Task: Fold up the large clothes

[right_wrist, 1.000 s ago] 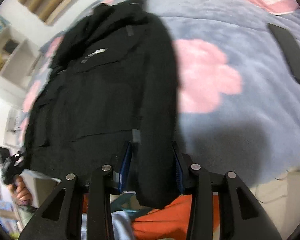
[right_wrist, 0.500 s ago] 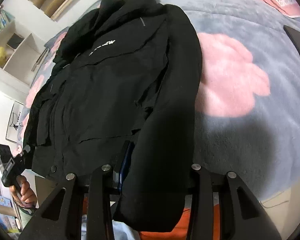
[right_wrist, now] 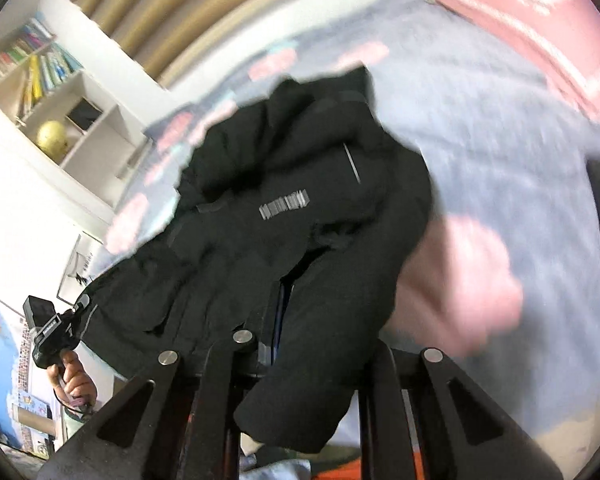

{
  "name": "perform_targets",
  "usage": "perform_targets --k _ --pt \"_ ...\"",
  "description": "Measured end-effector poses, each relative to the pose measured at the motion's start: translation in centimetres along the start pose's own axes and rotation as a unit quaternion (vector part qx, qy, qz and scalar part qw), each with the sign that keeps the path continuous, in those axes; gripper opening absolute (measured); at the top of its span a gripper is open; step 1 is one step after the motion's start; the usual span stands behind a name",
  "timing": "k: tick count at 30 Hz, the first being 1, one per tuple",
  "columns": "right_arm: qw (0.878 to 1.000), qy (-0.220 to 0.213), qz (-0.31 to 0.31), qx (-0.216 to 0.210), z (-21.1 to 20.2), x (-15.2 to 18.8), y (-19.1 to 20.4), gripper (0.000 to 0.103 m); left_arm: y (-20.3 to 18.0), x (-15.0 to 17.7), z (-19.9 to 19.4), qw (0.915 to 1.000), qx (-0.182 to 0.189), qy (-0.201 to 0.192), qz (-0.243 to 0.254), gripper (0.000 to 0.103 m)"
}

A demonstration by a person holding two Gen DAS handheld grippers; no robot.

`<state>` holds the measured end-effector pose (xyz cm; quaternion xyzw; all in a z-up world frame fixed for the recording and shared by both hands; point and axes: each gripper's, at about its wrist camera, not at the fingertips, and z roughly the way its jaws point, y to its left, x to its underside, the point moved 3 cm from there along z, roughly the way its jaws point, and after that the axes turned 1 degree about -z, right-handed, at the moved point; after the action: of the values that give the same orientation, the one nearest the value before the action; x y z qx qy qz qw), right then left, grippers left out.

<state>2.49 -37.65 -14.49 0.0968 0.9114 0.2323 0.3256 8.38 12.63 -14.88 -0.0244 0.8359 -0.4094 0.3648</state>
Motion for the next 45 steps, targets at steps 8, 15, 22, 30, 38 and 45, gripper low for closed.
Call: perform_targets --k 8,15,22,30,38,45 --pt "0.997 -0.074 -0.016 0.0 0.9 -13.2 2.1 0.018 -3.4 -12.0 4.7 0.9971 -0.001 -0.065 0.039 0.01" --pt "0.995 -0.088 -0.006 0.039 6.6 -23.4 2.0 0.018 -3.5 -21.2 14.7 0.9901 -0.078 -0.094 0.068 0.01" --pt "0.991 -0.026 0.024 0.128 19.7 -29.0 -2.2 0.019 3.5 -24.4 26.7 0.9822 -0.178 -0.05 0.03 0.011" --pt "0.985 0.044 0.005 0.167 31.0 -27.1 -5.4 0.019 12.0 -21.3 36.4 0.9699 -0.236 0.057 -0.013 0.014" --pt "0.989 0.05 -0.034 0.135 28.3 -26.8 -4.6 0.032 10.3 -21.7 33.4 0.981 -0.184 0.057 0.021 0.022" --pt "0.998 0.033 -0.049 0.019 18.1 -27.3 -3.6 0.067 4.9 -24.0 23.8 0.9877 -0.063 0.036 0.138 0.078"
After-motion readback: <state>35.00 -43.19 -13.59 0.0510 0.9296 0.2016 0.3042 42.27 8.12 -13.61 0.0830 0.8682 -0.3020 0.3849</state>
